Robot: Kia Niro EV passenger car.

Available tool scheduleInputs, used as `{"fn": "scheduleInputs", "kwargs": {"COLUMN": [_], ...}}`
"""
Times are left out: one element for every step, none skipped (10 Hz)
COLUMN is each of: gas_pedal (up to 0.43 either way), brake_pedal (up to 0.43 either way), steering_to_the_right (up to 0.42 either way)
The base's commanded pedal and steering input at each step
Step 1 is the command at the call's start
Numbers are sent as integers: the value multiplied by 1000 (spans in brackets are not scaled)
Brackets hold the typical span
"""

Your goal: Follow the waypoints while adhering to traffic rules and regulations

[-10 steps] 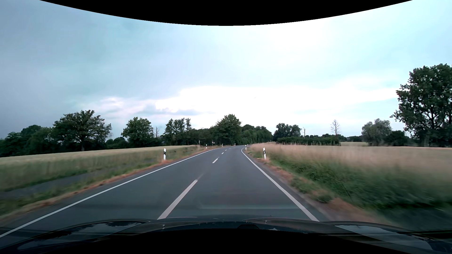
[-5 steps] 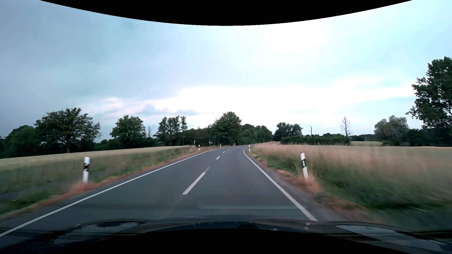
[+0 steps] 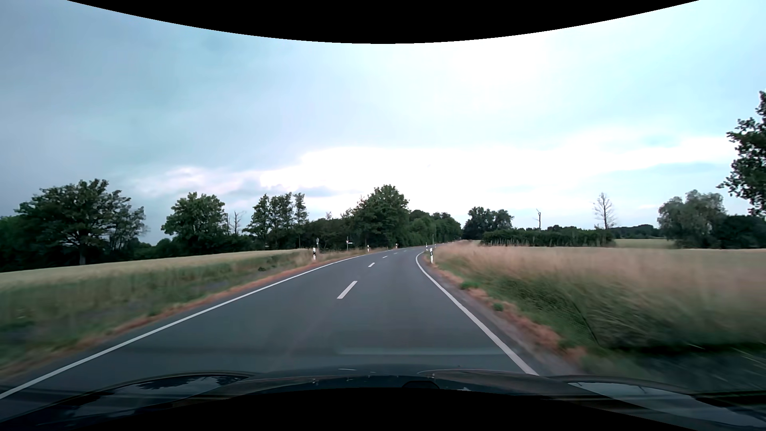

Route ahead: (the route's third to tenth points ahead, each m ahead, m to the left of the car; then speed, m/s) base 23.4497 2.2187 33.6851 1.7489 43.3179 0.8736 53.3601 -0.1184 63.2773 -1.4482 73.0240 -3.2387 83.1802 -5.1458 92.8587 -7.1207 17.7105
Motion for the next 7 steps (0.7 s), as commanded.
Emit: {"fn": "scheduleInputs", "kwargs": {"gas_pedal": [0, 0, 87, 138, 150, 177, 209], "brake_pedal": [0, 0, 0, 0, 0, 0, 0], "steering_to_the_right": [0, 0, 1, 2, 2, 2, 3]}}
